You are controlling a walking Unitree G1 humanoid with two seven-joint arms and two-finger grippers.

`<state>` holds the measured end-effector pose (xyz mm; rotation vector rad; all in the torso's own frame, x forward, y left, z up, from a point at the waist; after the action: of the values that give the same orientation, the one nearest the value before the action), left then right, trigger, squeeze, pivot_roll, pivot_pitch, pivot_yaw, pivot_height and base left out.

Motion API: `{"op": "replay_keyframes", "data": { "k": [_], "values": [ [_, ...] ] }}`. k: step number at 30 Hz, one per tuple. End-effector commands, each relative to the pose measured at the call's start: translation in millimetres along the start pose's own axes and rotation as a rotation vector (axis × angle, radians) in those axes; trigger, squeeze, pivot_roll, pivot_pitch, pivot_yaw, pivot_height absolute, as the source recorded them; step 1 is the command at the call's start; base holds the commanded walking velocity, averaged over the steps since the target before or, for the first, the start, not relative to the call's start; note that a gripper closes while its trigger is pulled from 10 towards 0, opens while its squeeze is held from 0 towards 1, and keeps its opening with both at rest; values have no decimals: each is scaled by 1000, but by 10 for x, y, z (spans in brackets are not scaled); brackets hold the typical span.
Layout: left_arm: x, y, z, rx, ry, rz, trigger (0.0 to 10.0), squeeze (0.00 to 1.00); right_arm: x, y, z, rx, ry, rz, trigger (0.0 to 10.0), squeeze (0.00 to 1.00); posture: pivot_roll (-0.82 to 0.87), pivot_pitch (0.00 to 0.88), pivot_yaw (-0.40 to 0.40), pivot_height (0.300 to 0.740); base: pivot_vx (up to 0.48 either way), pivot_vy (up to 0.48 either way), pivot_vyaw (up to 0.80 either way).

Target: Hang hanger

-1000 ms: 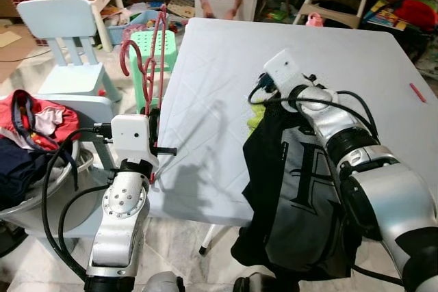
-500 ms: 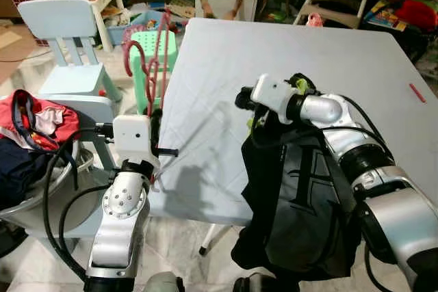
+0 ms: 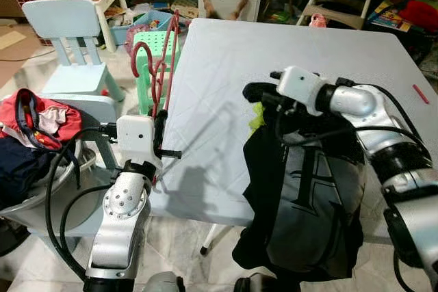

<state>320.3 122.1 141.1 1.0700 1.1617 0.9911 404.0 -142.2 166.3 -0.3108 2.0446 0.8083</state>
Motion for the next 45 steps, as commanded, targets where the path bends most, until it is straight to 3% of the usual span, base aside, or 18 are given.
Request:
{"op": "replay_keyframes", "data": {
  "k": [1, 4, 9, 12, 15, 17, 18, 19, 26, 27, 28, 29, 30, 31, 35, 36, 37, 45],
  "values": [
    [48, -364, -88, 148, 14, -14, 10000, 0, 36, -46, -106, 15, 65, -23, 10000, 1000, 29, 26, -22, 740, 0, 0, 0],
    [41, -368, -92, 152, 7, -14, 10000, 0, 31, -125, -249, 32, 92, 0, 10000, 1000, 26, 29, -20, 740, 0, 0, 0],
    [62, -365, -97, 154, 10, -11, 10000, 0, -259, -128, -542, 3, 4, 140, 10000, 1000, 23, 32, -21, 740, 0, 0, 0],
    [63, -375, -109, 157, 9, -12, 10000, 0, -247, -180, -733, 8, 15, 203, 10000, 1000, 15, 30, -19, 740, 0, 0, 0],
    [49, -386, -108, 162, 3, -14, 10000, 0, 42, -201, -955, 0, 132, 307, 10000, 1000, 9, 29, -15, 740, 0, 0, 0],
    [42, -389, -93, 165, -4, -16, 10000, 0, 380, -151, -1096, -14, 259, 388, 10000, 1000, -1, 28, -5, 740, 0, 0, 0],
    [42, -389, -93, 165, -4, -16, 10000, 0, 380, -151, -1096, -14, 259, 388, 10000, 1000, -1, 28, -5, 740, 0, 0, 0],
    [38, -391, -82, 167, -10, -16, 10000, 0, 578, -104, -1166, -22, 329, 437, 10000, 1000, -4, 26, 0, 740, 0, 0, 0],
    [28, -353, -50, 154, -26, -15, 10000, 0, 984, -8, -1276, -24, 430, 564, 10000, 996, -6, 18, 16, 740, 0, 0, 0],
    [32, -353, -48, 154, -26, -14, 10000, 0, 1046, -1, -1273, -19, 431, 572, 10000, 800, -5, 18, 18, 740, 0, 0, 0],
    [32, -353, -48, 154, -26, -14, 10000, 0, 1046, -1, -1273, -19, 431, 572, 10000, 800, -5, 18, 18, 740, 0, 0, 0],
    [33, -352, -48, 154, -27, -13, 10000, 0, 1084, 14, -1281, -15, 437, 581, 10000, 608, -4, 18, 19, 740, 0, 0, 0],
    [31, -352, -50, 155, -30, -12, 10000, 0, 1121, 24, -1281, -2, 426, 591, 10000, 192, -4, 18, 20, 740, 0, 0, 0],
    [30, -353, -51, 156, -31, -11, 10000, 0, 1133, -8, -1259, 18, 406, 595, 10000, 8, -4, 17, 21, 740, 0, 0, 0],
    [33, -354, -48, 158, -36, -8, 10000, 0, 1239, -43, -1139, 69, 368, 593, 10000, 4, 1, 16, 21, 740, 0, 0, 0],
    [34, -353, -47, 158, -36, -7, 10000, 0, 1261, -30, -1110, 68, 365, 596, 3765, 0, 1, 16, 21, 740, 0, 0, 0],
    [35, -351, -46, 157, -36, -7, 10000, 0, 1270, -17, -1078, 67, 357, 593, 0, 0, 1, 16, 21, 740, 0, 0, 0],
    [49, -345, -68, 156, -26, -6, 10000, 0, 1238, -253, -703, 219, 124, 602, 0, 0, 10, 22, 10, 740, 0, 0, 0]
  ]
}}
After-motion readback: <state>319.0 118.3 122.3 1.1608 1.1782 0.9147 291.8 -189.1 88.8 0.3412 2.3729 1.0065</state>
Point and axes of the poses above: a point about 5 cm out from each wrist's last joint towards the gripper, its own z axis pointing out of the wrist towards the gripper, its own y axis along the axis of the wrist's last joint, x = y × z, the point moved 6 cm from there along z, pointing out of the wrist towards the gripper, and after that the axes turned 14 degrees about -z, right-handed, at the moved point
